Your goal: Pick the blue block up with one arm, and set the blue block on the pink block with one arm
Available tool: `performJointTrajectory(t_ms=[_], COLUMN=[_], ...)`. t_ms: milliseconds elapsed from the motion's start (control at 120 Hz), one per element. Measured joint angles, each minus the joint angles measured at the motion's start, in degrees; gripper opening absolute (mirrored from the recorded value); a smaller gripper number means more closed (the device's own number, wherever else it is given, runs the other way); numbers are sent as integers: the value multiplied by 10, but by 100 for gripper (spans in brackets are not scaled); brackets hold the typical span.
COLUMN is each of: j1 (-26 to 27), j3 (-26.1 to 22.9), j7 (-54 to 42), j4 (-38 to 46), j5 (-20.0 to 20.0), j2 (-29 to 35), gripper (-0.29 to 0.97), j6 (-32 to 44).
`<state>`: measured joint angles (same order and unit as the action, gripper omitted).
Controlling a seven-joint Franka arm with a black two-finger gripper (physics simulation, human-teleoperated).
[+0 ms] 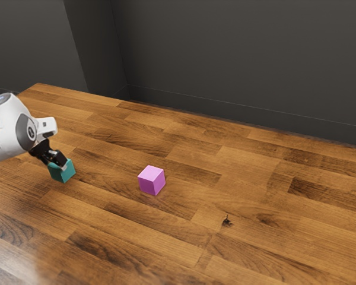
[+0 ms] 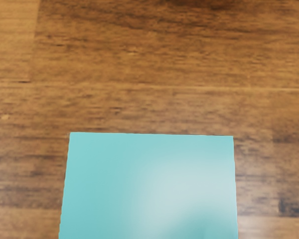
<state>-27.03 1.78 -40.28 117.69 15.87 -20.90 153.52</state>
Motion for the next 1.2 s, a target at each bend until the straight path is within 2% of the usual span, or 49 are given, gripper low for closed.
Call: performJointTrajectory(t_ms=[575, 733, 842, 1200], j1=[-3, -2, -1, 2], j3=[-21, -23, -23, -23], j7=[-65, -87, -103, -141], j4=[22, 34, 35, 35], j5=[51, 109, 130, 145], j2=[-11, -11, -11, -11], gripper=[55, 52, 47, 37], j6=[83, 110, 122, 138])
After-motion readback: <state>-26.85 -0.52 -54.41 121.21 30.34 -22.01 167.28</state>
